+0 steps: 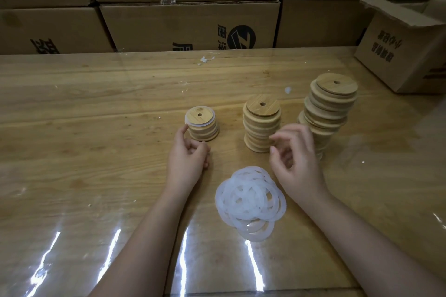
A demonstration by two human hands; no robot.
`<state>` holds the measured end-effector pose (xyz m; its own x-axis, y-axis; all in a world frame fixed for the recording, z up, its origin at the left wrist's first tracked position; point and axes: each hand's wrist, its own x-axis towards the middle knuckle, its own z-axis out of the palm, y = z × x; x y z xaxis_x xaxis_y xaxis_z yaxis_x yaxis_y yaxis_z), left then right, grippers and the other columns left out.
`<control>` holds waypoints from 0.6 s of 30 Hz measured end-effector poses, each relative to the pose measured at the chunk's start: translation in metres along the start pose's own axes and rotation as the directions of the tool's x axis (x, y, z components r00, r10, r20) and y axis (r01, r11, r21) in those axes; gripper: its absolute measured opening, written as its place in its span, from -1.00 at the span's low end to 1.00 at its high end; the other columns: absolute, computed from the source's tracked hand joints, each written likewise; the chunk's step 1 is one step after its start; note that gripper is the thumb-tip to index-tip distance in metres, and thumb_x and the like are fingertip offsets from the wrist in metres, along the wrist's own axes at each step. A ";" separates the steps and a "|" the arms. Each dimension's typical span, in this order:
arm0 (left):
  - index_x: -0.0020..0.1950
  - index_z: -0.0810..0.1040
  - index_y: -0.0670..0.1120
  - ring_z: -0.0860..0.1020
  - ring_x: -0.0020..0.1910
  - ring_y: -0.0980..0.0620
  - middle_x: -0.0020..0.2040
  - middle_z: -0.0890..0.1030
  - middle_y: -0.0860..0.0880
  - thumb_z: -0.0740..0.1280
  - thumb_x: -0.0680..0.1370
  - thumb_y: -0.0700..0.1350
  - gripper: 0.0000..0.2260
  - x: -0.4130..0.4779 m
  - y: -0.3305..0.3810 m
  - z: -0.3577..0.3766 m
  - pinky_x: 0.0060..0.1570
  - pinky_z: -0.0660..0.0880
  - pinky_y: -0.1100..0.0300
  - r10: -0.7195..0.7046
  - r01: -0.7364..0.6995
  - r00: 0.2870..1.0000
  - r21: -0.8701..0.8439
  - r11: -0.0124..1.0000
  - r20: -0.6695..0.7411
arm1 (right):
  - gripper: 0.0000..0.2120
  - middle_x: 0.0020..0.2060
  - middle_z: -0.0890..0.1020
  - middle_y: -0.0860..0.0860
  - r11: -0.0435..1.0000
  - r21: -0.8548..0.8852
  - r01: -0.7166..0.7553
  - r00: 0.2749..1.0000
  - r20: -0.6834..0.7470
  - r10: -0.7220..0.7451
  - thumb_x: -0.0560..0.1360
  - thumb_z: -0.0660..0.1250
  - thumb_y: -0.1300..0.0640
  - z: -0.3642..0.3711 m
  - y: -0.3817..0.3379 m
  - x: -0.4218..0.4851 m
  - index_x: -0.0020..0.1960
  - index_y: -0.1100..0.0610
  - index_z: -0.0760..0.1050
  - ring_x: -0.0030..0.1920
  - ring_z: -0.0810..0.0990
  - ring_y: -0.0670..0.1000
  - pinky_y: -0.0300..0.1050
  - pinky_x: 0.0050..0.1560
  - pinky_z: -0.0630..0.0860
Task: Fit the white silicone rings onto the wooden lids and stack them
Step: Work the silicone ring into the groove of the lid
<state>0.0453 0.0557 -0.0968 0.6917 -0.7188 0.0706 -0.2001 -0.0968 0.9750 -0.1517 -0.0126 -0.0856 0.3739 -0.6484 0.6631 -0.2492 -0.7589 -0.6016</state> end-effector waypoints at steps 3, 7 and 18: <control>0.39 0.27 -0.07 0.48 -0.53 0.15 -0.31 0.58 0.03 0.25 0.48 -0.30 -0.52 -0.001 0.000 0.000 -0.43 0.37 0.23 0.023 -0.023 1.000 0.007 1.000 -0.016 | -0.65 0.30 0.32 0.03 0.983 -0.128 0.128 0.991 -0.012 -0.131 0.46 0.25 0.26 -0.001 -0.002 0.005 0.23 0.12 0.36 -0.20 0.55 -0.05 -0.28 -0.25 0.50; 0.28 0.36 -0.02 0.48 -0.52 0.13 -0.37 0.56 0.08 0.26 0.48 -0.29 -0.61 -0.004 -0.001 0.001 -0.41 0.40 0.19 0.079 -0.079 0.997 0.019 0.997 -0.024 | -0.45 0.46 0.16 0.03 0.905 -0.353 0.236 0.969 0.161 -0.189 0.45 0.28 0.26 0.004 -0.002 0.012 0.38 -0.04 0.26 0.01 0.51 -0.02 -0.29 -0.19 0.42; 0.18 0.41 -0.02 0.46 -0.48 0.14 -0.38 0.53 0.08 0.26 0.53 -0.28 -0.73 -0.007 0.001 0.001 -0.30 0.44 0.11 0.145 -0.144 0.989 0.016 0.989 -0.023 | -0.71 0.35 0.31 0.07 0.888 -0.361 0.283 0.958 0.145 -0.247 0.46 0.24 0.32 0.008 0.002 0.008 0.16 0.23 0.53 0.02 0.51 0.09 -0.05 0.05 0.51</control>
<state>0.0393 0.0604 -0.0961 0.6712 -0.7092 0.2158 -0.3088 -0.0029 0.9511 -0.1422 -0.0192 -0.0846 0.5489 -0.4255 0.7195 -0.4384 -0.8794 -0.1857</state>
